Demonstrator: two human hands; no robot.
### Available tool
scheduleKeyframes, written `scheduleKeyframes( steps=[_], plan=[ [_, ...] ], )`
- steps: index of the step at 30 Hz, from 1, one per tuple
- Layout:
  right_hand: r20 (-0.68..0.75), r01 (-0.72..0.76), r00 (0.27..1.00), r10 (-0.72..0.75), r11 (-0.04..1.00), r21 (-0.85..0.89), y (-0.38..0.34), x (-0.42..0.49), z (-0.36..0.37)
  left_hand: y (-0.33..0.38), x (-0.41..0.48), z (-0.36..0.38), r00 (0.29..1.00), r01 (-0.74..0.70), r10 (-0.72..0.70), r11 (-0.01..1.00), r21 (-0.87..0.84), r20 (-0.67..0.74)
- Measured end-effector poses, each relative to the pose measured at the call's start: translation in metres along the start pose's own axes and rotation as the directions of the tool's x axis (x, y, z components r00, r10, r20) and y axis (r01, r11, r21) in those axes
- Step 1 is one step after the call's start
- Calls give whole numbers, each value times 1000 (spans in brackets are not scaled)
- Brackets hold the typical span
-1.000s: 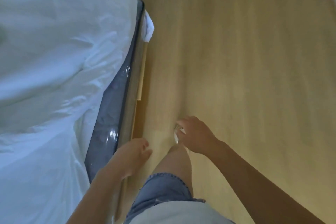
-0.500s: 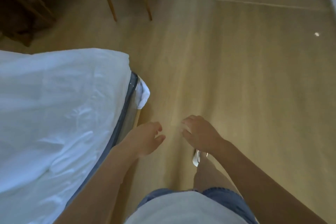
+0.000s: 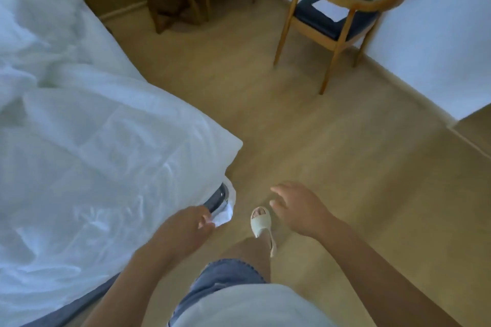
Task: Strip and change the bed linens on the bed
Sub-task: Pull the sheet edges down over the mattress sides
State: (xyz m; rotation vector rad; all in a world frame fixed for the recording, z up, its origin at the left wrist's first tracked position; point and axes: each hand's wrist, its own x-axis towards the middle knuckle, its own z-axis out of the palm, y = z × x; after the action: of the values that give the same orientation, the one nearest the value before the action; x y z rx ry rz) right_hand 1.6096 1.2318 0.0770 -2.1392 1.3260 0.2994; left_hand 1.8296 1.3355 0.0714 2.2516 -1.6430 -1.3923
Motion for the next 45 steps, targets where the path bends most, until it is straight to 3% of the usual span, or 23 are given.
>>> scheduleKeyframes(
  steps=[3, 12, 20, 26, 29, 32, 34, 38, 45],
  plan=[
    [7, 41, 999, -41, 999, -4, 18, 80, -50, 14, 72, -43, 996, 85, -84, 993, 80, -25],
    [111, 144, 986, -127, 976, -161, 16, 296, -195, 71, 247, -219, 974, 72, -90, 993, -90, -209],
    [218, 429, 898, -382, 870, -244, -72, 550, -306, 59, 391, -364, 888, 323, -370, 925, -201, -272],
    [398, 663, 736, -547, 702, -261, -198, 706, -348, 28, 422, -465, 761, 393, -565, 792, -467, -318],
    [462, 780, 615, -639, 582, -232, -278, 769, -347, -15, 428, -497, 662, 509, -701, 680, -528, -265],
    [545, 842, 522, -656, 497, -209, -354, 829, -335, -71, 452, -534, 589, 533, -775, 585, -611, -229],
    [585, 869, 475, -657, 456, -193, -404, 871, -328, -112, 475, -572, 576, 528, -790, 557, -641, -212],
    [610, 869, 459, -646, 469, -158, -498, 944, -337, -190, 512, -678, 619, 557, -762, 597, -577, -191],
    [630, 904, 392, -671, 408, -128, -641, 1078, -353, -307, 569, -870, 581, 451, -746, 628, -634, -326]
  ],
)
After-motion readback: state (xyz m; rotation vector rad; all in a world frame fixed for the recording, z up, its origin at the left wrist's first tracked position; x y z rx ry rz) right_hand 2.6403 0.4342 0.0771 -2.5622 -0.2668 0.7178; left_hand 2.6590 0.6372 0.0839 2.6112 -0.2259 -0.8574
